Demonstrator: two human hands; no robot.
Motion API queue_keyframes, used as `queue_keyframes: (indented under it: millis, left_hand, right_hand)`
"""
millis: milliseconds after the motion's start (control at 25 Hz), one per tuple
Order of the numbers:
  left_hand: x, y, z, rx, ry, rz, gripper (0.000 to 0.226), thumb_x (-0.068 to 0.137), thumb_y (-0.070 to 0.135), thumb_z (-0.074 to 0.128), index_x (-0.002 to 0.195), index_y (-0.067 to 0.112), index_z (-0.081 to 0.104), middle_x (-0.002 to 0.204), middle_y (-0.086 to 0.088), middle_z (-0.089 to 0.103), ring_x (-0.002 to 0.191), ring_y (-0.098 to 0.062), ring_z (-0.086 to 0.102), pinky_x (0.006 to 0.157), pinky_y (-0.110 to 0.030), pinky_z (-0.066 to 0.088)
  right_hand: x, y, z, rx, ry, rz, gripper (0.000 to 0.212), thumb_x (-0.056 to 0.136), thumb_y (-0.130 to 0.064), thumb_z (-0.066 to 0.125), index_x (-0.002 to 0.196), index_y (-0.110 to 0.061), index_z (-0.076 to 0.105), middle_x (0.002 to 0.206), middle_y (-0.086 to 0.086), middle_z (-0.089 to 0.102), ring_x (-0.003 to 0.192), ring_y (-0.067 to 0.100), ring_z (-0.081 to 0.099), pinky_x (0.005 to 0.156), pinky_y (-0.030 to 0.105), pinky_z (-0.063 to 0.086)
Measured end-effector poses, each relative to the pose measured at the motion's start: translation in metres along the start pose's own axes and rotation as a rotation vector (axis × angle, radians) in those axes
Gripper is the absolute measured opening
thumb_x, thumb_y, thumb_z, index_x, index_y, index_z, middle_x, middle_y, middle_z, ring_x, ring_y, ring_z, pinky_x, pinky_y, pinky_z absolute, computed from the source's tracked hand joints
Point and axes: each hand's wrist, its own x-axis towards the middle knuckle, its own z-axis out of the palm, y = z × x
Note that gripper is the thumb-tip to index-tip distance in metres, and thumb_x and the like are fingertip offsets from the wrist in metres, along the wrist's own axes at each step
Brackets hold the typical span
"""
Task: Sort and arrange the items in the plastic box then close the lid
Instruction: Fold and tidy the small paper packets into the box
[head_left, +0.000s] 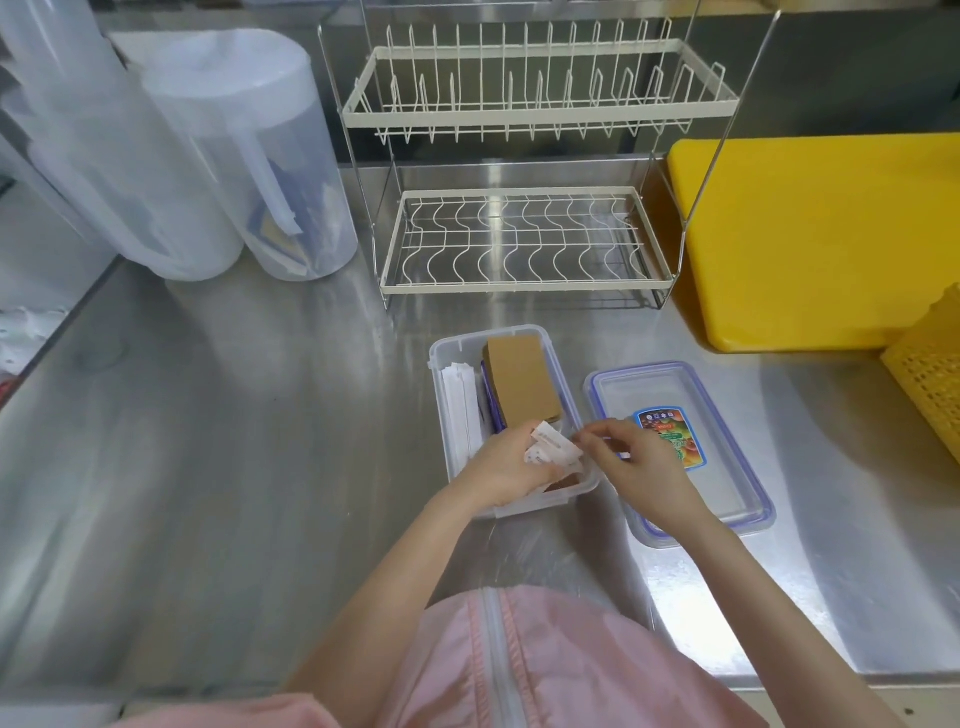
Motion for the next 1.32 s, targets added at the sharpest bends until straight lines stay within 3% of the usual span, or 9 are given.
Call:
queue_keyframes:
  millis: [160, 240, 320, 480, 560, 800, 960, 1160, 1320]
  left_hand:
    - [-0.014, -0.006, -0.021, -0.194, 0.211, 0.004, 0.031, 0.079, 0.030, 0.066, 0.103, 0.026, 0.048, 0.102, 0.008, 0.062, 0.090, -0.012, 0.060, 0.071, -0.020, 0.048]
    - [-0.022, -0.009, -0.034, -0.506, 0.288, -0.019, 0.030, 0.079, 0.027, 0.067, 0.105, 0.024, 0.052, 0.103, 0.006, 0.066, 0.093, -0.014, 0.065, 0.079, -0.029, 0.054]
    - [-0.027, -0.012, -0.043, -0.791, 0.287, -0.026, 0.029, 0.080, 0.021, 0.066, 0.107, 0.022, 0.057, 0.097, 0.006, 0.070, 0.086, -0.009, 0.069, 0.070, -0.024, 0.056]
    - [-0.031, -0.013, -0.042, -0.901, 0.249, -0.012, 0.023, 0.082, 0.019, 0.063, 0.105, 0.021, 0.059, 0.095, 0.004, 0.071, 0.080, -0.006, 0.070, 0.059, -0.019, 0.054]
    - [-0.031, -0.013, -0.040, -0.941, 0.249, -0.013, 0.025, 0.083, 0.019, 0.062, 0.108, 0.020, 0.059, 0.099, 0.001, 0.071, 0.084, -0.010, 0.070, 0.062, -0.022, 0.056]
    - [-0.034, -0.016, -0.038, -1.074, 0.228, -0.060, 0.023, 0.085, 0.015, 0.059, 0.107, 0.020, 0.059, 0.100, -0.001, 0.071, 0.083, -0.013, 0.071, 0.061, -0.026, 0.058]
    - [-0.035, -0.018, -0.034, -1.024, 0.243, -0.094, 0.017, 0.085, 0.017, 0.060, 0.100, 0.025, 0.060, 0.099, 0.003, 0.071, 0.089, -0.012, 0.069, 0.069, -0.028, 0.058]
    - [-0.035, -0.021, -0.033, -1.063, 0.265, -0.093, 0.018, 0.084, 0.017, 0.062, 0.100, 0.024, 0.061, 0.093, 0.006, 0.073, 0.086, -0.010, 0.070, 0.070, -0.027, 0.058]
    - [-0.036, -0.024, -0.033, -1.131, 0.257, -0.097, 0.020, 0.082, 0.021, 0.063, 0.102, 0.022, 0.062, 0.086, 0.006, 0.076, 0.083, -0.011, 0.071, 0.069, -0.029, 0.060]
  right_hand:
    - [0.000, -0.005, -0.001, -0.137, -0.012, -0.058, 0.019, 0.088, -0.016, 0.054, 0.103, -0.013, 0.065, 0.108, 0.006, 0.059, 0.077, 0.007, 0.055, 0.062, 0.003, 0.041]
    - [0.001, -0.014, 0.003, -0.298, 0.037, -0.157, 0.021, 0.087, -0.014, 0.054, 0.105, -0.012, 0.064, 0.112, 0.008, 0.056, 0.093, 0.019, 0.055, 0.075, 0.013, 0.038]
    - [0.004, -0.027, 0.008, -0.341, 0.019, -0.222, 0.023, 0.088, -0.014, 0.052, 0.109, -0.012, 0.063, 0.113, 0.008, 0.059, 0.100, 0.023, 0.057, 0.080, 0.023, 0.042]
    - [0.008, -0.048, 0.017, 0.073, -0.282, -0.037, 0.029, 0.093, -0.019, 0.043, 0.117, -0.012, 0.058, 0.098, -0.003, 0.067, 0.084, 0.012, 0.066, 0.076, 0.023, 0.051]
    - [0.008, -0.051, 0.019, 0.195, -0.265, -0.004, 0.028, 0.093, -0.020, 0.043, 0.114, -0.012, 0.060, 0.089, -0.006, 0.067, 0.078, 0.006, 0.064, 0.067, 0.014, 0.050]
    - [0.015, -0.032, 0.020, -0.826, -0.078, -0.059, 0.039, 0.081, -0.025, 0.061, 0.112, -0.010, 0.042, 0.114, 0.014, 0.044, 0.100, 0.028, 0.046, 0.080, 0.032, 0.043]
    - [0.021, -0.030, 0.024, -0.722, -0.091, -0.015, 0.035, 0.082, -0.004, 0.055, 0.111, -0.008, 0.036, 0.111, 0.019, 0.047, 0.089, 0.034, 0.056, 0.065, 0.033, 0.042]
    - [0.019, -0.026, 0.018, -0.691, 0.069, -0.076, 0.022, 0.087, -0.008, 0.046, 0.109, -0.011, 0.046, 0.103, 0.016, 0.058, 0.081, 0.035, 0.060, 0.057, 0.032, 0.041]
    - [0.019, -0.031, -0.001, -0.379, 0.195, -0.071, 0.030, 0.087, -0.007, 0.049, 0.116, -0.013, 0.051, 0.102, 0.011, 0.064, 0.085, 0.031, 0.060, 0.063, 0.029, 0.046]
